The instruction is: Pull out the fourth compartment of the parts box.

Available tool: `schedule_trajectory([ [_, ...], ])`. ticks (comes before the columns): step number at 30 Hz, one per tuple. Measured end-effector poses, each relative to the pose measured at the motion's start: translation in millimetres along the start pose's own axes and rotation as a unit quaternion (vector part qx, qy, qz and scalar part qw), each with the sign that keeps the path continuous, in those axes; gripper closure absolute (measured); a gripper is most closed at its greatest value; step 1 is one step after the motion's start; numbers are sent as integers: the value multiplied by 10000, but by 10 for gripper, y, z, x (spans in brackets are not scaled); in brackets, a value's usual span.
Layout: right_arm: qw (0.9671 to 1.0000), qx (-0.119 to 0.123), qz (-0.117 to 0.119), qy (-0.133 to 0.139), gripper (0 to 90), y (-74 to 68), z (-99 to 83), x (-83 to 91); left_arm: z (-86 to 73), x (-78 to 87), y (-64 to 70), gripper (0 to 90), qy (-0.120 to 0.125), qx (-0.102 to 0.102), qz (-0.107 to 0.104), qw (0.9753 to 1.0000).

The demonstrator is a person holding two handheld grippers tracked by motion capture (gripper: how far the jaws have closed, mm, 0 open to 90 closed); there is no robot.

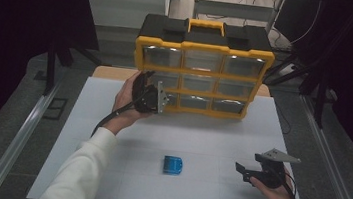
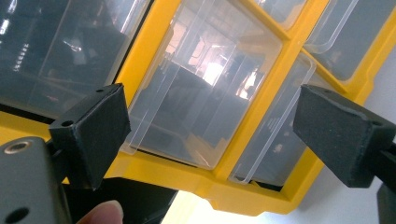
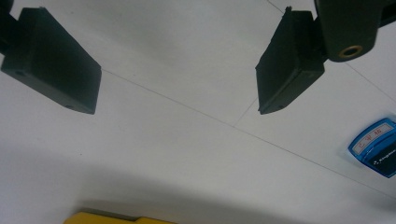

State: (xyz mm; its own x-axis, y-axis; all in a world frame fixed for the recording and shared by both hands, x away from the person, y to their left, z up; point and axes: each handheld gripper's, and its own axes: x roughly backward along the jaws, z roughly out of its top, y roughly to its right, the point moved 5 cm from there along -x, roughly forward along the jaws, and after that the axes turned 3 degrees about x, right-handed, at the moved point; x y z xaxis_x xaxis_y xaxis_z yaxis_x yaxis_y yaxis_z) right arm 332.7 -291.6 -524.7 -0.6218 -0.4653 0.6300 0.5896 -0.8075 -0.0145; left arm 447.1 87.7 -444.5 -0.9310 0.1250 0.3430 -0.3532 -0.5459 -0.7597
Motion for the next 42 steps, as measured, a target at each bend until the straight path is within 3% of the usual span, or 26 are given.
schedule_trajectory([
  [19, 10000, -5, 9, -18, 147, 1, -6, -1, -1, -113, 5, 166, 183, -60, 193, 9996],
  [42, 10000, -13, 33, -27, 147, -2, -10, -2, 16, -162, -50, 330, 64, -469, 586, 9972],
])
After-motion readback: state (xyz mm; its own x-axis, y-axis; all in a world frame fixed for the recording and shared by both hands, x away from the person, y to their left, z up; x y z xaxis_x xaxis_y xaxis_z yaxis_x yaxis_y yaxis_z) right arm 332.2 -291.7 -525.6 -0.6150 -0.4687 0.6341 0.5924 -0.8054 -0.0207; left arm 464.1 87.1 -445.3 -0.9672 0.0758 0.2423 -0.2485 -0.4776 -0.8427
